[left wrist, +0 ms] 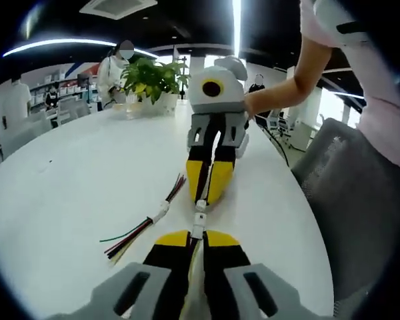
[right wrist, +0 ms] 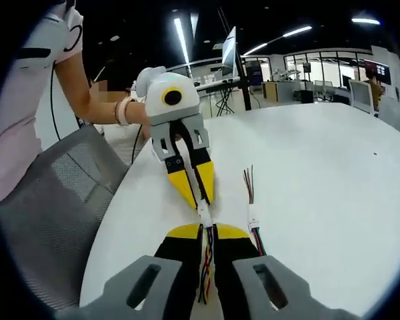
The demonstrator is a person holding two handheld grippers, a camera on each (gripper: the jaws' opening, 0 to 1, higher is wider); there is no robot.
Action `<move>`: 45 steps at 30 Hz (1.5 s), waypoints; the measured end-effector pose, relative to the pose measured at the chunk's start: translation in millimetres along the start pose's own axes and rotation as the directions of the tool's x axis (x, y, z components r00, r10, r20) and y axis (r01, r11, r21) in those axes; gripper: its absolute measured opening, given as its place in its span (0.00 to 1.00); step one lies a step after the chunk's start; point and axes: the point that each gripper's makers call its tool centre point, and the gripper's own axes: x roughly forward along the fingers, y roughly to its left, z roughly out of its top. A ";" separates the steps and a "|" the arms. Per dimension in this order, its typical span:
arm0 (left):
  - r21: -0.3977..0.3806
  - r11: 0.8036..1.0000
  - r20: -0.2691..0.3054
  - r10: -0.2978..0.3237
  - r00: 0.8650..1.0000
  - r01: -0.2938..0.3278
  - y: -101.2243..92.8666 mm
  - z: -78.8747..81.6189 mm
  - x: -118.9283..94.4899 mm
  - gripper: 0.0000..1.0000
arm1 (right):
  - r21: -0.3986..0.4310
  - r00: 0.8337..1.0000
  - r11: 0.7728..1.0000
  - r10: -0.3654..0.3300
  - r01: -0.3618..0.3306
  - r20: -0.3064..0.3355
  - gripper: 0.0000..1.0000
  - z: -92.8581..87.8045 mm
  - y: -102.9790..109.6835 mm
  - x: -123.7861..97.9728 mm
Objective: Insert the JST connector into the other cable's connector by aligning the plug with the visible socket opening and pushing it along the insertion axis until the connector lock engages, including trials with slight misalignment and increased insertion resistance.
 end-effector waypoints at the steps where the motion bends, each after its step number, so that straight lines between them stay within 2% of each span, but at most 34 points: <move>1: 0.000 1.000 0.002 0.000 1.000 0.000 0.3 0.5 0.1 0.00 | -0.004 1.000 1.000 0.001 -0.001 -0.002 0.03 -0.5 0.2 0.4; 13: 0.004 1.000 -0.024 0.003 1.000 -0.003 3.8 -4.1 0.3 0.01 | -0.031 0.999 0.999 0.004 -0.005 -0.037 0.03 -5.1 -1.5 3.7; 27: -0.001 1.000 -0.023 0.006 1.000 -0.006 8.2 -3.1 -3.9 0.01 | -0.064 0.997 0.998 0.016 -0.021 -0.082 0.03 -8.6 -5.1 8.6; 34: -0.006 1.000 -0.011 -0.005 1.000 0.005 7.5 -2.0 -4.0 0.01 | -0.066 0.996 0.998 0.011 -0.017 -0.093 0.03 -9.3 -6.5 8.2; 43: 0.019 0.998 0.007 -0.058 0.998 0.058 0.9 3.9 -1.0 0.00 | -0.091 0.995 0.994 0.050 -0.057 -0.087 0.03 -7.0 -0.6 8.1; 45: 0.027 0.997 -0.007 -0.067 0.998 0.067 0.1 3.1 0.7 0.00 | -0.107 0.994 0.993 0.046 -0.057 -0.101 0.03 -7.9 -1.3 8.7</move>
